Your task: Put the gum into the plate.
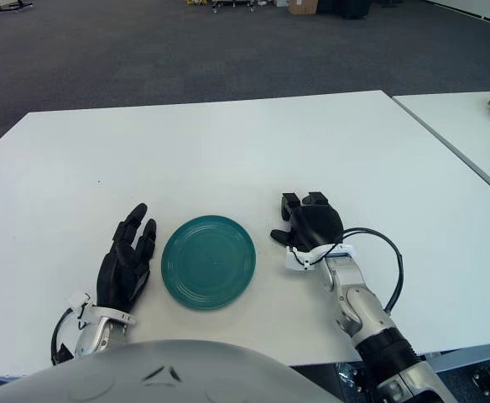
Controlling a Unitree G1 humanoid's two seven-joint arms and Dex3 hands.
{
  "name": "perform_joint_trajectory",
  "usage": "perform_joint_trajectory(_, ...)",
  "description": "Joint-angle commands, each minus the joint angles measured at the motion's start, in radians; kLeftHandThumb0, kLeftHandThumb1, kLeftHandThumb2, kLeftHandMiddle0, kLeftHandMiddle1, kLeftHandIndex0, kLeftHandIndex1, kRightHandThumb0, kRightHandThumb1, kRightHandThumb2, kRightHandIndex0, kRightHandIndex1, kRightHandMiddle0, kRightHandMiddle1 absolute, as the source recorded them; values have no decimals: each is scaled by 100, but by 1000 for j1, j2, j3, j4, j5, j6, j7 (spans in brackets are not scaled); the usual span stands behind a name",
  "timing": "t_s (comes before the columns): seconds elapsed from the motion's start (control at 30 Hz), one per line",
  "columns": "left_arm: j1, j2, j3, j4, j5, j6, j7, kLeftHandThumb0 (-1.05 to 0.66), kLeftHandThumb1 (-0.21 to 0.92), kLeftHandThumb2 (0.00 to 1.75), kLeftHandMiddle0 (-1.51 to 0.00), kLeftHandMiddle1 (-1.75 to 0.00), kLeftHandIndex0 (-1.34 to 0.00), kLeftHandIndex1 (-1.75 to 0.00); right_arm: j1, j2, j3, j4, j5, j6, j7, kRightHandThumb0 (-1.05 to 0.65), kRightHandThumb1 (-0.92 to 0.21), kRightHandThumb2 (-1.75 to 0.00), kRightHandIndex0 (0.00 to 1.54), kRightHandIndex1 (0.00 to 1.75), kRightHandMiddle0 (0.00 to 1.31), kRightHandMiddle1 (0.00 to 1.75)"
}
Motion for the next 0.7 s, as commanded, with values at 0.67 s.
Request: perform_joint_trajectory(0.67,2,8,20,29,24,10,-7,-105,92,88,-3,0,0,-39,30,-47,-8,32,24,-80,84,-58,-88,-35,20,92,12,146)
